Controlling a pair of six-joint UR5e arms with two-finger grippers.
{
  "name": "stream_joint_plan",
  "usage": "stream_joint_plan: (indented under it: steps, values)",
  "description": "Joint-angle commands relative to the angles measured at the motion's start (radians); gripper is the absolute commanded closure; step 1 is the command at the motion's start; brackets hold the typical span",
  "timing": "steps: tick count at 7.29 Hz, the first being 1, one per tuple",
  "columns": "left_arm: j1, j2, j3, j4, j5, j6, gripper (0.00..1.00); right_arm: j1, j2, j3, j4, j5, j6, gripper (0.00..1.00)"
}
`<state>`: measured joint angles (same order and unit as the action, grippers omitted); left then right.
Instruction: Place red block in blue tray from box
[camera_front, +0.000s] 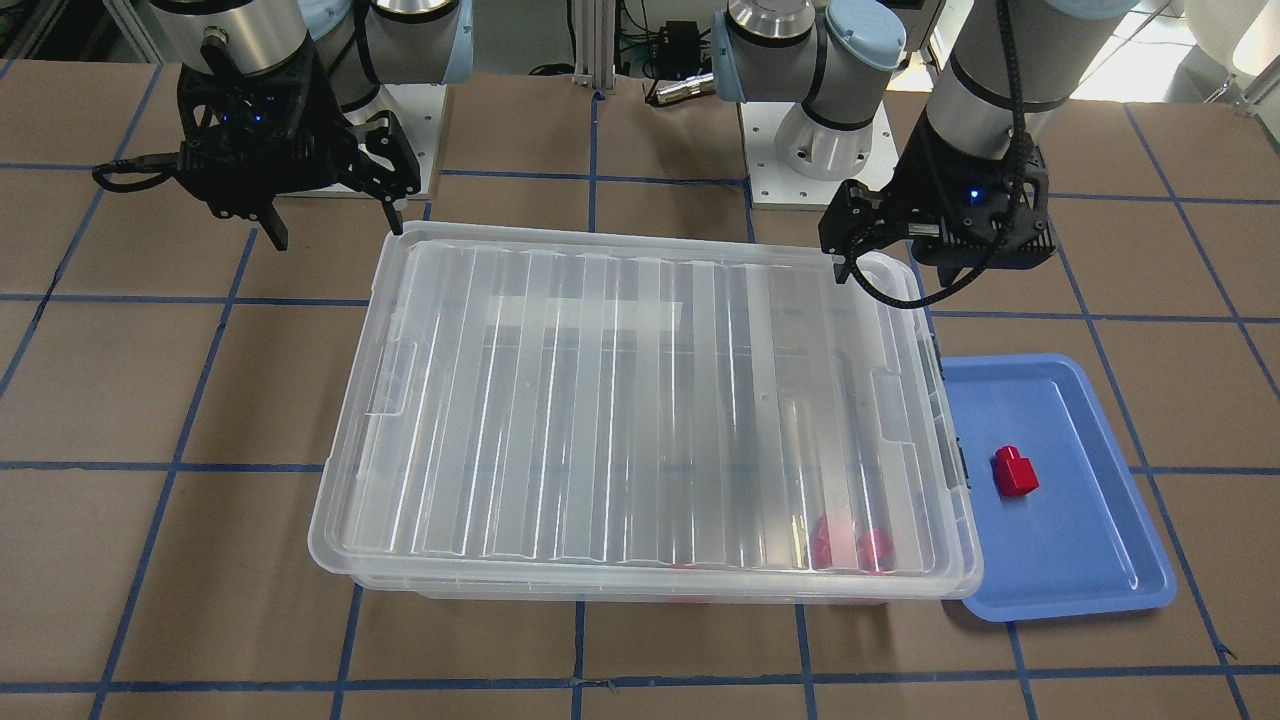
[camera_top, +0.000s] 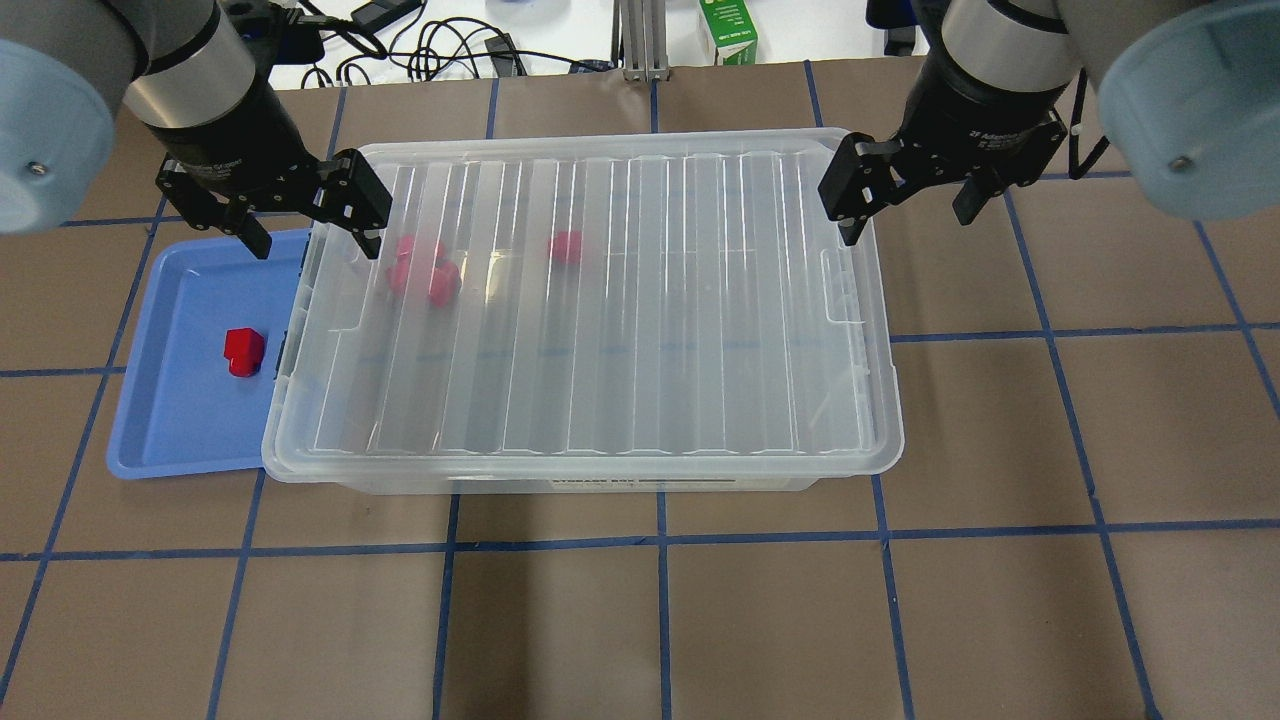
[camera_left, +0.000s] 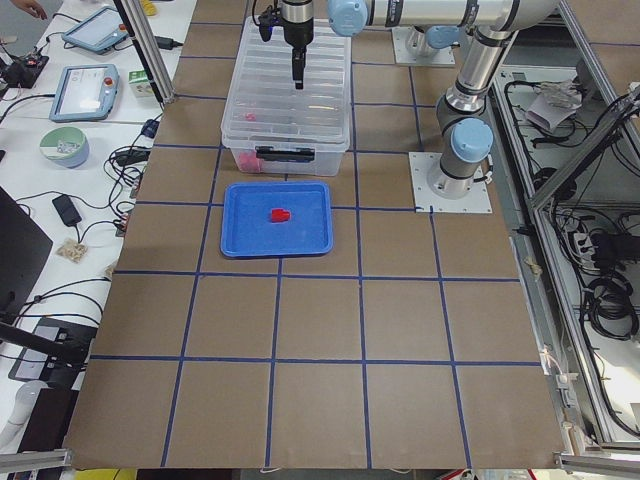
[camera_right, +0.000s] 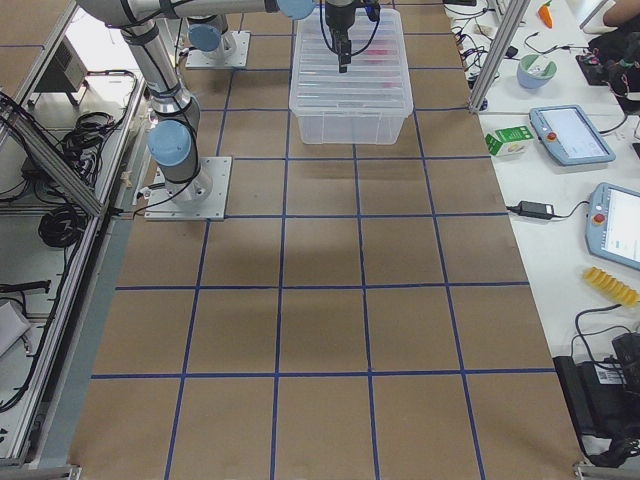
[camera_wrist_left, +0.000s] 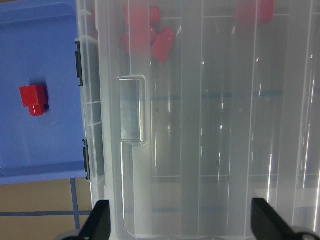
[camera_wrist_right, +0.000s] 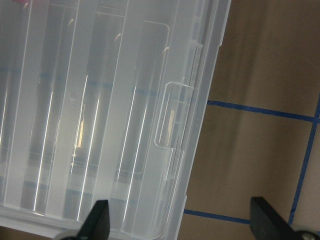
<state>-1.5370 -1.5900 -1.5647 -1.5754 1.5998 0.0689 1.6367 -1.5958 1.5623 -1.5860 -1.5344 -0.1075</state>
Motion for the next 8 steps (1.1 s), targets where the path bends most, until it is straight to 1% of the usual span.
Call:
stream_joint_plan:
  steps: [1,8]
  values:
    - [0.0,-0.001,0.002,-0.002,0.0,0.0,0.0,0.0,-0.001,-0.004,0.004,0.0,-0.001,0.0]
    - [0.0,-0.004,0.0,-0.002,-0.001,-0.001,0.0,0.0,-0.012,-0.002,0.003,-0.003,0.003,0.0]
